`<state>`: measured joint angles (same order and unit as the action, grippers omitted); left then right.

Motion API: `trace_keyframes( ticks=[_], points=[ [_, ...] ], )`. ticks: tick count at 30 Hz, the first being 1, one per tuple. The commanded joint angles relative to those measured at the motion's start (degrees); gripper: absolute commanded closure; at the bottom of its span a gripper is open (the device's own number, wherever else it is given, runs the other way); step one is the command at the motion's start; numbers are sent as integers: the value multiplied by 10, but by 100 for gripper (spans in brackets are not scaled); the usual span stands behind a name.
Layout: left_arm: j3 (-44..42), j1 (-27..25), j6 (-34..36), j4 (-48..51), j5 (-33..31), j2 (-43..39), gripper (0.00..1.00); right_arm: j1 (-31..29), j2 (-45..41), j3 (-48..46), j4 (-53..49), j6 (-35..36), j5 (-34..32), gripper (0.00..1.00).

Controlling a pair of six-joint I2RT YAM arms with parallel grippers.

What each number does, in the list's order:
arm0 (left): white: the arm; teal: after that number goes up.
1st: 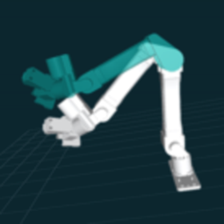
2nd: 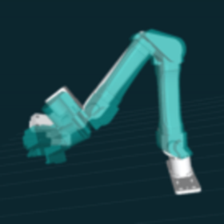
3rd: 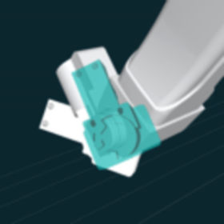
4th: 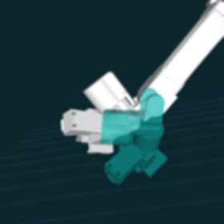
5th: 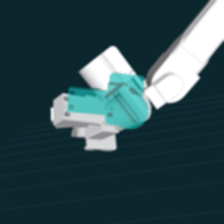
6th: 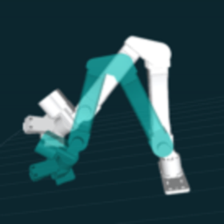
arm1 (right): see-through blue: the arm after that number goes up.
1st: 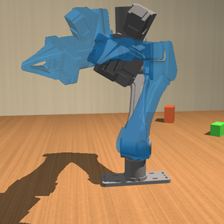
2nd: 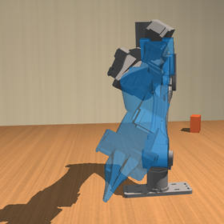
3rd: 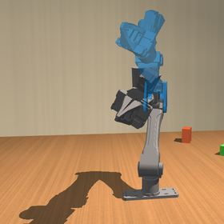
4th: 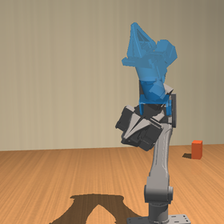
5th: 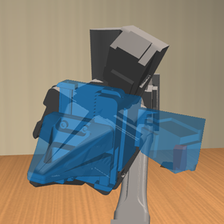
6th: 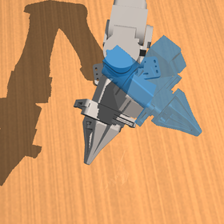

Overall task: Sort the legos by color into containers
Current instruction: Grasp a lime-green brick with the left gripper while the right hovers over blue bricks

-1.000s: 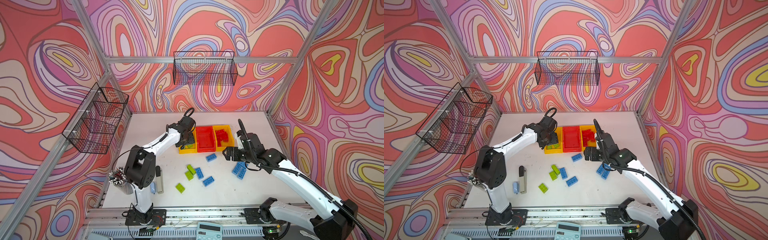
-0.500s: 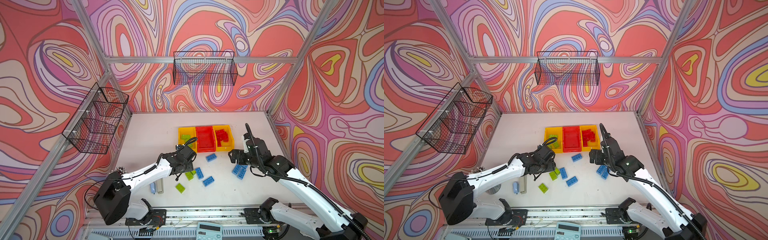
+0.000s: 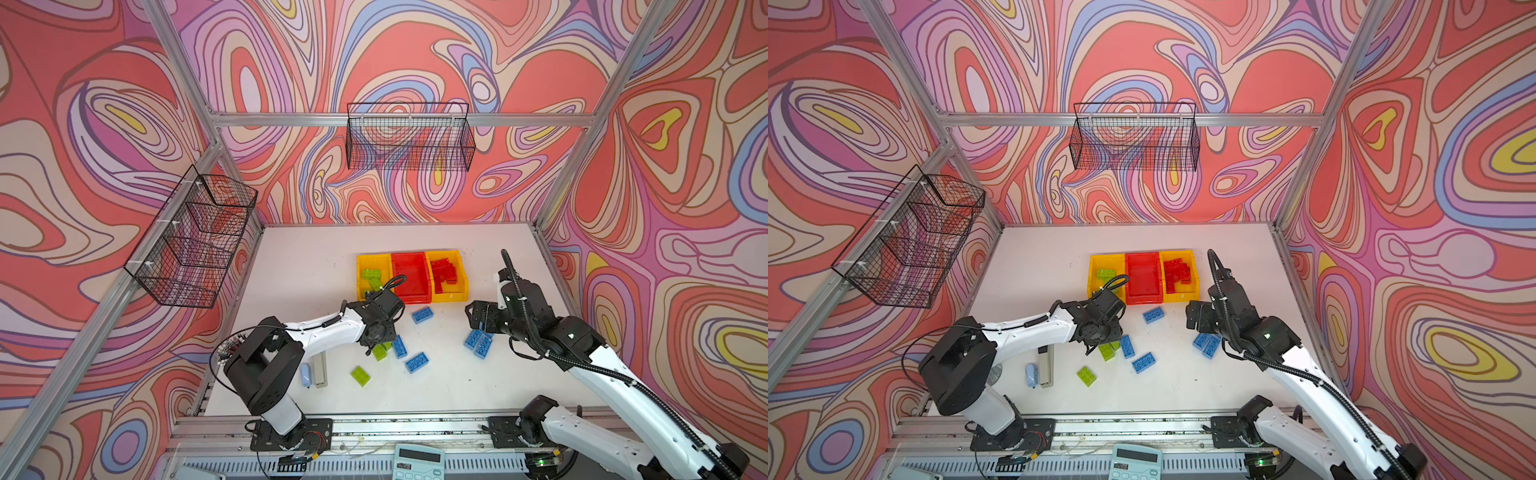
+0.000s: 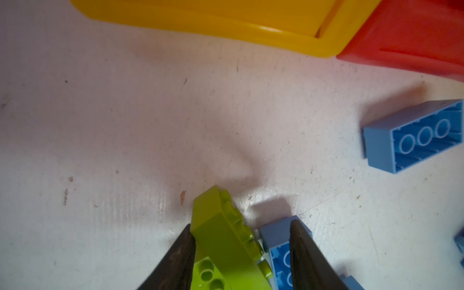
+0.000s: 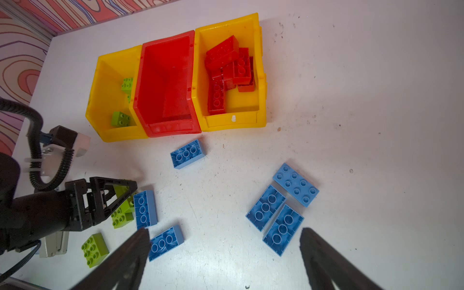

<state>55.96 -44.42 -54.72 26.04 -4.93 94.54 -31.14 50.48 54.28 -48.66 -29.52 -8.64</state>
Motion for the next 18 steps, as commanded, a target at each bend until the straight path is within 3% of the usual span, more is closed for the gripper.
trace_keyframes(
  ticks=[1, 18],
  points=[
    [27, 1, -12, 27, -9, 31, 57, -3, -19, -15, -11, -7, -9, 2],
    [90, 15, 10, 120, -38, 59, 93, -3, -2, 4, 13, 9, 5, 2]
  ],
)
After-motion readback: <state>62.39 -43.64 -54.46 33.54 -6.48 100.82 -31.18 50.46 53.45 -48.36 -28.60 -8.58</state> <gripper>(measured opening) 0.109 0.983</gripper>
